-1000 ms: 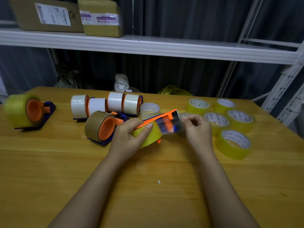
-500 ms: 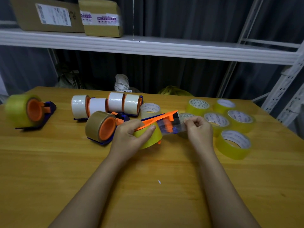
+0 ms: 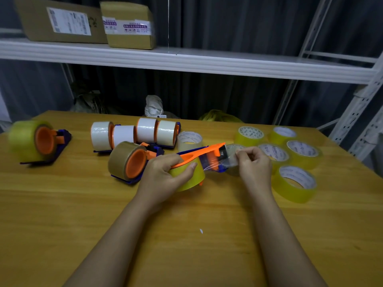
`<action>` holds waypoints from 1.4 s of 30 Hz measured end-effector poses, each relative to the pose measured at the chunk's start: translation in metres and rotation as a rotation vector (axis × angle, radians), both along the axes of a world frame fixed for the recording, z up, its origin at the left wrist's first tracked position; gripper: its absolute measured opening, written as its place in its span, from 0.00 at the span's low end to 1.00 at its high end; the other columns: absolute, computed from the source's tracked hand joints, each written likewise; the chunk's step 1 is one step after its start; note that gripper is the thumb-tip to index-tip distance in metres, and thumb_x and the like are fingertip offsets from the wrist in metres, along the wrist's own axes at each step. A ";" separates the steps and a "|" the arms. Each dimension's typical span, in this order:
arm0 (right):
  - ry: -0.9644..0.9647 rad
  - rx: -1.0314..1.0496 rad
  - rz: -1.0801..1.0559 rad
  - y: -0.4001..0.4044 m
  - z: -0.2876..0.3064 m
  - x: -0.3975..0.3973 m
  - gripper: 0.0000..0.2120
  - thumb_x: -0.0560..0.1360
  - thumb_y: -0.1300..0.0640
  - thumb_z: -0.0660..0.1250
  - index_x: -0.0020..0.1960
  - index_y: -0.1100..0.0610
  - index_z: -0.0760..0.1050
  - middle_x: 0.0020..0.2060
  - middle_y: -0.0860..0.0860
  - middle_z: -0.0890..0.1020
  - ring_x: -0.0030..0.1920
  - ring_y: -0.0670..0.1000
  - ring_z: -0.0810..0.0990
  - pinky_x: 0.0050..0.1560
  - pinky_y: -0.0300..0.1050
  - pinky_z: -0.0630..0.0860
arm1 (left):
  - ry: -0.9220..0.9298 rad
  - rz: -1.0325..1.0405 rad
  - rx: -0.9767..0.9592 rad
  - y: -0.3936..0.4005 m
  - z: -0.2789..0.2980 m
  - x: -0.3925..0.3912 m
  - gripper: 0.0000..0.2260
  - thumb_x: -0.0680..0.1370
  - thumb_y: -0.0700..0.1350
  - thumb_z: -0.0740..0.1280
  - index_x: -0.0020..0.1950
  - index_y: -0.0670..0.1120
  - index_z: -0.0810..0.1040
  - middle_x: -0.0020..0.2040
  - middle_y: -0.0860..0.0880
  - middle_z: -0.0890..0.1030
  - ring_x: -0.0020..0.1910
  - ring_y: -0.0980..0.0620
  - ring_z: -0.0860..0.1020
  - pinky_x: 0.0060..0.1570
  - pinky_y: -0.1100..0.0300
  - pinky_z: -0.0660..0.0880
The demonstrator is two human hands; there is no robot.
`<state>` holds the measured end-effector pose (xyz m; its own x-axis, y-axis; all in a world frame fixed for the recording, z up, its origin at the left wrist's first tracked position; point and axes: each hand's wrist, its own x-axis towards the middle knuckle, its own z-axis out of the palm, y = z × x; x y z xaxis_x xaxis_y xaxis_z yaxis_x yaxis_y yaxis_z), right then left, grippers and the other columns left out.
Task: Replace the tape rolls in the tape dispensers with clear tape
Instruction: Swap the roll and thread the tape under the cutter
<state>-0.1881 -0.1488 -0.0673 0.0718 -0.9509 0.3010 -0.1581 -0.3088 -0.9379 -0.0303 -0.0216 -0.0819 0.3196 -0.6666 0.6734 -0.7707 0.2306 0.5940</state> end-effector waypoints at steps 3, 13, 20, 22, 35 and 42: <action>-0.021 -0.007 0.015 0.000 0.000 0.000 0.09 0.77 0.61 0.66 0.37 0.54 0.74 0.34 0.46 0.77 0.35 0.42 0.74 0.33 0.27 0.68 | 0.004 0.000 -0.013 0.000 0.001 0.000 0.20 0.73 0.58 0.64 0.38 0.41 0.80 0.35 0.47 0.80 0.36 0.52 0.77 0.32 0.56 0.71; -0.042 -0.104 0.080 0.003 -0.001 0.003 0.06 0.78 0.59 0.65 0.43 0.55 0.75 0.35 0.48 0.78 0.34 0.43 0.74 0.33 0.30 0.70 | 0.140 -0.031 -0.040 0.003 0.006 0.001 0.12 0.72 0.57 0.64 0.32 0.54 0.73 0.29 0.57 0.75 0.30 0.59 0.74 0.28 0.71 0.63; -0.062 -0.136 0.083 0.004 -0.001 0.003 0.09 0.78 0.60 0.65 0.40 0.49 0.75 0.35 0.45 0.77 0.33 0.39 0.74 0.34 0.30 0.70 | 0.097 -0.044 -0.054 0.003 0.004 0.003 0.21 0.73 0.57 0.63 0.33 0.40 0.77 0.29 0.47 0.76 0.32 0.51 0.76 0.26 0.64 0.64; -0.070 -0.154 0.102 0.006 0.000 0.002 0.10 0.78 0.60 0.65 0.40 0.48 0.74 0.35 0.45 0.77 0.33 0.36 0.74 0.34 0.29 0.71 | 0.108 -0.050 -0.057 0.004 0.005 0.003 0.21 0.73 0.57 0.63 0.33 0.39 0.77 0.28 0.45 0.76 0.32 0.50 0.75 0.26 0.64 0.64; -0.090 -0.194 0.150 0.006 -0.002 0.003 0.09 0.79 0.59 0.63 0.43 0.48 0.73 0.40 0.46 0.78 0.38 0.40 0.76 0.33 0.30 0.73 | 0.187 -0.087 -0.023 0.005 0.006 0.002 0.21 0.72 0.57 0.63 0.29 0.41 0.74 0.30 0.43 0.73 0.28 0.53 0.71 0.28 0.67 0.62; -0.094 -0.187 0.160 0.005 0.000 0.003 0.09 0.79 0.61 0.64 0.43 0.50 0.74 0.37 0.45 0.77 0.35 0.34 0.75 0.32 0.28 0.71 | 0.239 -0.047 -0.044 0.006 0.006 0.002 0.23 0.72 0.57 0.64 0.31 0.37 0.75 0.29 0.43 0.74 0.31 0.48 0.73 0.27 0.66 0.63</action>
<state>-0.1855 -0.1435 -0.0676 0.1806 -0.8571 0.4825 -0.0083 -0.4919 -0.8706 -0.0283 -0.0158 -0.0757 0.4428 -0.6564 0.6108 -0.5970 0.2925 0.7470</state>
